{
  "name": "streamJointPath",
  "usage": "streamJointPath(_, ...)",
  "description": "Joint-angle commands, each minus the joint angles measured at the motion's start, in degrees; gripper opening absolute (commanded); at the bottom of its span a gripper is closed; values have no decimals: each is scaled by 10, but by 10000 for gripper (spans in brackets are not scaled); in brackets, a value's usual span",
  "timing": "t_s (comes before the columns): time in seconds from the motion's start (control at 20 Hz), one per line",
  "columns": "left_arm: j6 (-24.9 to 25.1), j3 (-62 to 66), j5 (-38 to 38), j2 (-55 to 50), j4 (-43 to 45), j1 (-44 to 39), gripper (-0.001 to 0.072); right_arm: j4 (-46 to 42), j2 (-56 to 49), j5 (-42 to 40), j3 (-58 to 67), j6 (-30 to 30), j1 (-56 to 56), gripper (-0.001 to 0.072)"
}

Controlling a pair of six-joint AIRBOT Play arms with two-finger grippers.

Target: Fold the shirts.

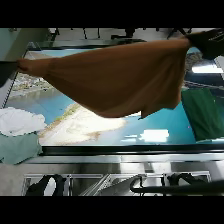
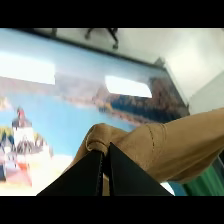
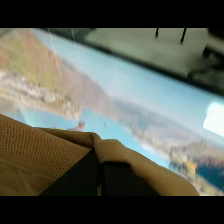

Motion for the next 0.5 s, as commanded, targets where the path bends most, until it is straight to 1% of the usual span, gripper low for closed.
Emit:
streamJointPath(0.0, 12, 73, 11, 35, -23, 43, 11, 32, 49, -61, 1, -36, 0, 16)
streamJointPath(0.2, 12, 176, 10, 45, -21, 87, 10, 32, 104, -106, 1, -73, 0, 16)
streamJointPath(0.3, 7, 218, -5, 30, -21, 112, 10, 28, 117, -124, 1, -94, 0, 16)
streamJointPath(0.35, -5, 236, -19, 16, -21, 124, 10, 29, 115, -124, 1, -104, 0, 16)
streamJointPath(0.45, -27, 253, -53, -19, -22, 135, 10, 28, 89, -105, -1, -105, 0, 15)
